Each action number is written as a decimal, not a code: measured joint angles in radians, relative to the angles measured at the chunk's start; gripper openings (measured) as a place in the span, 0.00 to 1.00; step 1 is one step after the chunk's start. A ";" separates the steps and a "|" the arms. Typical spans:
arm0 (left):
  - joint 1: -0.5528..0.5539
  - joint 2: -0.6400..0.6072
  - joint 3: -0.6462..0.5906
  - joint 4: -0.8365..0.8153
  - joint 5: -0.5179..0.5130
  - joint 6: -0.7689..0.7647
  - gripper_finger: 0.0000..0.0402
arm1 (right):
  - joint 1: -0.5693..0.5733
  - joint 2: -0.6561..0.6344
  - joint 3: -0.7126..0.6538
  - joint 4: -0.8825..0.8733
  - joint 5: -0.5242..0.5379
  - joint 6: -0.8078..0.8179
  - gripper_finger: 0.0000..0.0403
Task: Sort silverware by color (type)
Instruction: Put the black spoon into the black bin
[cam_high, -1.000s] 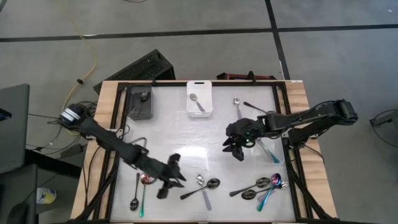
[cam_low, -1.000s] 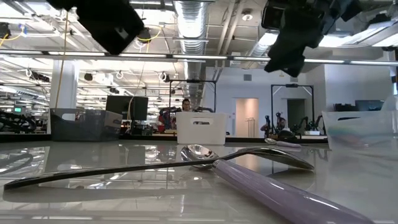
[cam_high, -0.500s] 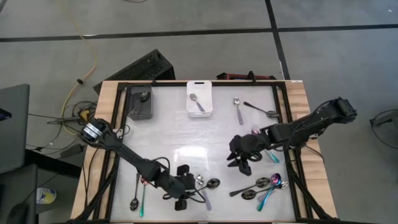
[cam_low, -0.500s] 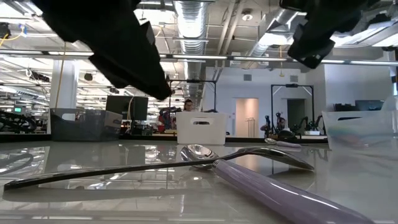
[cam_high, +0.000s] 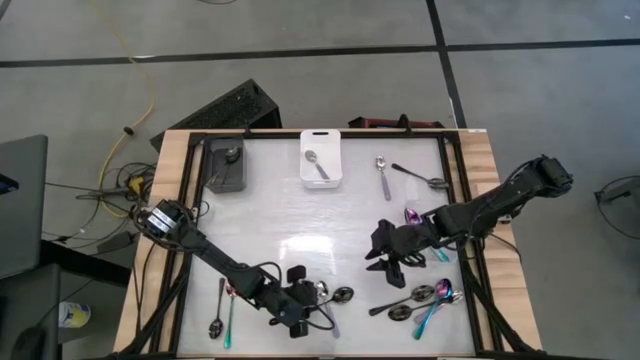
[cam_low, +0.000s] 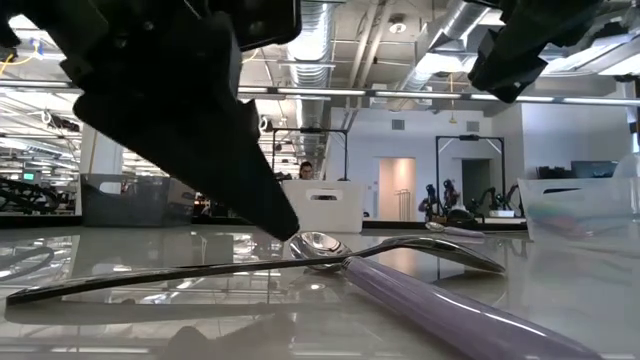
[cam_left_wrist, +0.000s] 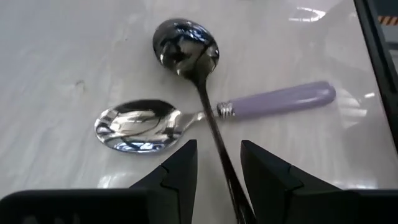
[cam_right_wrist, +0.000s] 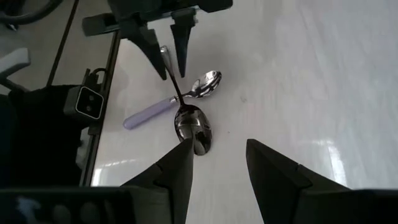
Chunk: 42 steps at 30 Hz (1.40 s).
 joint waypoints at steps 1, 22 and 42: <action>0.000 0.006 0.000 0.008 -0.006 -0.001 0.27 | -0.002 0.000 0.000 0.000 0.000 -0.002 0.42; 0.005 0.058 0.001 -0.025 -0.039 0.021 0.02 | -0.057 0.000 0.000 -0.008 0.000 -0.021 0.42; 0.023 -0.551 -0.340 0.188 -0.241 0.308 0.00 | -0.054 0.019 -0.009 0.132 0.085 -0.157 0.42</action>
